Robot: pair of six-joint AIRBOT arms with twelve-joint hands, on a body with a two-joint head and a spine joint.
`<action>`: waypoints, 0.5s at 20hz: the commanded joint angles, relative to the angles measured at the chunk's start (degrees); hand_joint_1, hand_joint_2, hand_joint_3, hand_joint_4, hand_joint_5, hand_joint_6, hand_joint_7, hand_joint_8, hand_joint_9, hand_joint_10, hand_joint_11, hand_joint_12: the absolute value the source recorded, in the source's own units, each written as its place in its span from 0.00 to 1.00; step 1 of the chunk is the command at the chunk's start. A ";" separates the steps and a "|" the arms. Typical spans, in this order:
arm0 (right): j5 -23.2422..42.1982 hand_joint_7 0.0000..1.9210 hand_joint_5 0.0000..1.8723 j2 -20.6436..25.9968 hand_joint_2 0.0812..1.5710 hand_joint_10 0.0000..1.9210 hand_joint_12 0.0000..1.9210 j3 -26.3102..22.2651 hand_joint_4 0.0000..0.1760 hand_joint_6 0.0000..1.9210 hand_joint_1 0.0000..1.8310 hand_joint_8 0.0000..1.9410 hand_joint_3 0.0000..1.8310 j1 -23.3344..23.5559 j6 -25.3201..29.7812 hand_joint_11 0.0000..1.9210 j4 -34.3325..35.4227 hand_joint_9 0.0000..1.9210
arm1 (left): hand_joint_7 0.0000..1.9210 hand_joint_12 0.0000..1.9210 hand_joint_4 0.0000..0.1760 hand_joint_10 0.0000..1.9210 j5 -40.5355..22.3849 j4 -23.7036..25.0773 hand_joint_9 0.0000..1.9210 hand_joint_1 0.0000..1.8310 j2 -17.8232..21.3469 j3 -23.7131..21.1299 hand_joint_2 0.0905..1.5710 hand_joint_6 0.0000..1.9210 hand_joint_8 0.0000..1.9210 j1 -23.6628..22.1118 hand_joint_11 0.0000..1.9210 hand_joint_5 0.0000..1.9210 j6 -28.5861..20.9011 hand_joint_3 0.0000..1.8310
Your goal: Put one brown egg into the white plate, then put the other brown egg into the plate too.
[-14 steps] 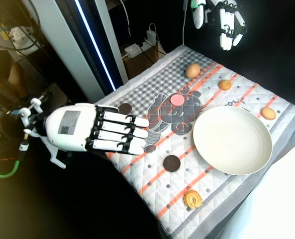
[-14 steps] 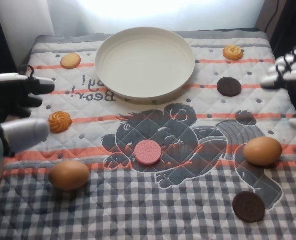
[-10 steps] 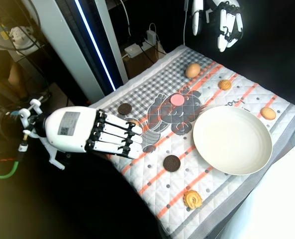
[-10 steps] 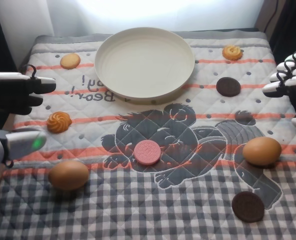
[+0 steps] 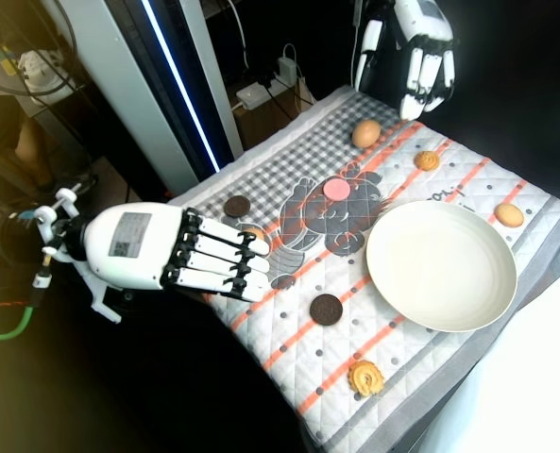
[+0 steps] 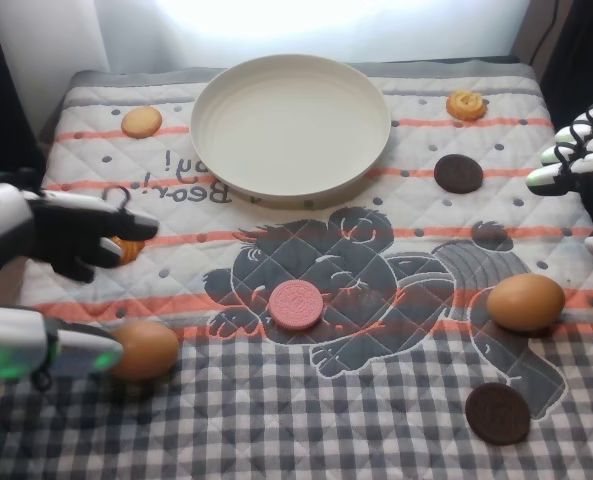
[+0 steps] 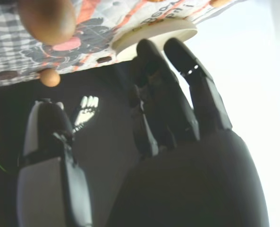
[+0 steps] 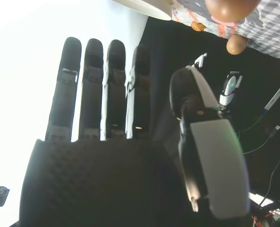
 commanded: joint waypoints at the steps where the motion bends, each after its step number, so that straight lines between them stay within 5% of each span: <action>1: 6.49 0.33 0.34 0.50 0.86 0.00 0.24 0.29 0.09 0.00 0.30 0.00 0.00 0.52 0.15 0.17 1.78 0.28 | 0.42 0.61 0.62 0.04 -3.17 0.54 0.48 0.48 -0.51 0.47 0.54 0.01 0.01 -1.05 0.18 0.29 -0.19 0.00; 4: 6.48 0.34 0.34 0.55 0.86 0.00 0.24 0.30 0.08 0.00 0.30 0.00 0.00 0.52 0.15 0.17 1.73 0.28 | 0.40 0.64 0.49 0.04 0.86 2.87 0.46 0.47 -1.77 1.64 0.57 0.00 0.00 -3.09 0.18 0.28 -0.19 0.00; 10: 6.47 0.35 0.34 0.64 0.86 0.00 0.18 0.29 0.11 0.00 0.31 0.00 0.00 0.44 0.15 0.20 1.61 0.29 | 0.44 0.67 0.55 0.07 8.60 5.91 0.50 0.50 -4.84 4.18 0.57 0.00 0.00 -6.46 0.21 0.31 -0.17 0.00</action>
